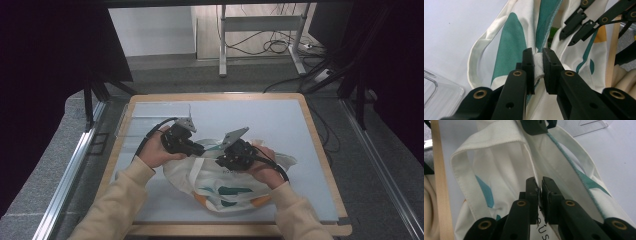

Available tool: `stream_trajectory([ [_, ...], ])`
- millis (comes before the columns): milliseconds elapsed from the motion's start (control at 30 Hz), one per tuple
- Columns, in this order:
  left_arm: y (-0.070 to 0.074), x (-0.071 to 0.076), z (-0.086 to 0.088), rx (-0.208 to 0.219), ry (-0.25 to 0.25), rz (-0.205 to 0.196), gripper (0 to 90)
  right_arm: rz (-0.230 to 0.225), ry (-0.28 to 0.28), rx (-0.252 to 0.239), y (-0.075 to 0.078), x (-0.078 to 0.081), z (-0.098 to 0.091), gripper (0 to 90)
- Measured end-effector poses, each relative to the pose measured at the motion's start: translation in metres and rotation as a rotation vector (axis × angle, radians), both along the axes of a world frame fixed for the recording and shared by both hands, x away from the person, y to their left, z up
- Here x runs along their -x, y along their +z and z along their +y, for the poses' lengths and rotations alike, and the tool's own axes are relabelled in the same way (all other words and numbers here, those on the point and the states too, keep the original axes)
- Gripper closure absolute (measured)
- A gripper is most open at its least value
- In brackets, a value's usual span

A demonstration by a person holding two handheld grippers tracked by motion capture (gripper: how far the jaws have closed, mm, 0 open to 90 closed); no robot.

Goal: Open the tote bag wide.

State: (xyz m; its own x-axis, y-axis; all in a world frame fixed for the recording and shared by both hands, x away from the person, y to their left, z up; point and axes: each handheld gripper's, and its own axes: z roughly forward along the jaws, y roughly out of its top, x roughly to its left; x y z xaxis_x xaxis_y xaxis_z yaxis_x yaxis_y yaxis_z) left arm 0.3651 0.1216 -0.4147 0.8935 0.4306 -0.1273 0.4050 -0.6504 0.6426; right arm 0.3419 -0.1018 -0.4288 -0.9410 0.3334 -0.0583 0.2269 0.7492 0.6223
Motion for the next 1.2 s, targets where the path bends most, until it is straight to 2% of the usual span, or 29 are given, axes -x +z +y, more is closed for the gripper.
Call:
stream_trajectory([
  [700, -0.001, -0.005, 0.001, 0.001, 0.040, -0.022, 82.1, 0.016, 0.045, -0.066, -0.004, 0.028, -0.013, 85.9],
  [1200, -0.001, -0.007, 0.001, 0.004, 0.068, -0.040, 82.6, 0.024, 0.061, -0.088, -0.005, 0.046, -0.019, 86.2],
])
